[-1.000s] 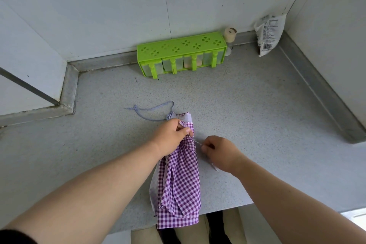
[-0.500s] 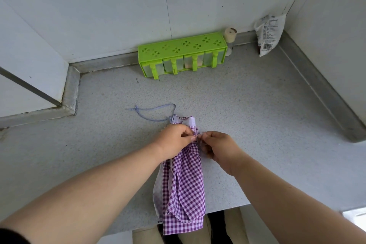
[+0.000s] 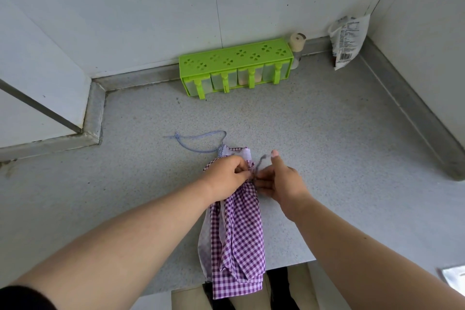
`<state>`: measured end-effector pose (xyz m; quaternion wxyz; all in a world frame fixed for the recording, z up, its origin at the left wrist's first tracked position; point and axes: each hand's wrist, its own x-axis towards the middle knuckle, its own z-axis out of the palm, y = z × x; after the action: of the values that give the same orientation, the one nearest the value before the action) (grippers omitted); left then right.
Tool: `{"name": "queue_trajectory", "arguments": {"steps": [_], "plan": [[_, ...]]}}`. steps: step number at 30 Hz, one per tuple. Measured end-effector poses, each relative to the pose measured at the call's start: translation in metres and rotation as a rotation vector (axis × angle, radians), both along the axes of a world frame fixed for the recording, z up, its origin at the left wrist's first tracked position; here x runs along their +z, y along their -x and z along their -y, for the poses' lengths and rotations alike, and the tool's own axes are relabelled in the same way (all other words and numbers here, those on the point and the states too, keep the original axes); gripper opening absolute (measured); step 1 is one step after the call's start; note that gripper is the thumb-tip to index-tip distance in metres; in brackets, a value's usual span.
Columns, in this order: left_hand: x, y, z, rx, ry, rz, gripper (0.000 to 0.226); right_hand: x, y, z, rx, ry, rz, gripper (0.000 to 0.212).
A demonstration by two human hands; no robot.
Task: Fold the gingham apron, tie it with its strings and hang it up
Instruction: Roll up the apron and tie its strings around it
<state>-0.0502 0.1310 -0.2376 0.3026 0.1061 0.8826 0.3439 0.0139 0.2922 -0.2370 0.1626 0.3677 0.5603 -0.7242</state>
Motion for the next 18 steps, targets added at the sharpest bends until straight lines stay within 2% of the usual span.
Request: {"name": "queue_trajectory", "arguments": {"steps": [2,4,6,7,9,11,12,14,15,18], "plan": [[0.000,0.000,0.000,-0.013,0.018,-0.006,0.008,0.002,0.001,-0.008,0.041,-0.014,0.009,0.043],[0.001,-0.002,0.000,-0.033,0.035,-0.011,0.011,0.001,0.002,-0.018,0.171,-0.253,0.016,0.027],[0.002,-0.002,0.000,-0.044,0.038,-0.015,0.013,0.002,0.002,-0.027,0.207,-0.483,-0.032,0.013],[0.002,-0.003,0.000,-0.045,0.036,-0.015,0.013,0.005,-0.001,-0.030,0.188,-0.572,-0.097,0.012],[0.002,-0.003,0.000,-0.039,0.030,-0.010,0.013,0.011,-0.005,-0.036,0.236,-0.908,-0.343,0.011],[0.001,-0.002,0.000,-0.034,0.026,-0.002,0.013,0.011,-0.006,-0.037,0.564,-1.213,-0.573,0.016],[0.000,-0.002,0.000,-0.038,0.025,-0.002,0.012,0.010,-0.004,-0.034,0.774,-1.264,-0.607,0.020],[0.001,-0.002,0.000,-0.042,0.026,-0.008,0.008,0.010,-0.002,-0.023,1.076,-1.206,-0.492,0.024],[0.001,-0.002,0.000,-0.042,0.024,-0.009,0.006,0.011,0.000,-0.018,1.132,-1.151,-0.414,0.025],[0.001,-0.003,0.000,-0.039,0.010,-0.008,0.006,0.017,-0.001,-0.011,1.092,-0.988,-0.228,0.027]]}}
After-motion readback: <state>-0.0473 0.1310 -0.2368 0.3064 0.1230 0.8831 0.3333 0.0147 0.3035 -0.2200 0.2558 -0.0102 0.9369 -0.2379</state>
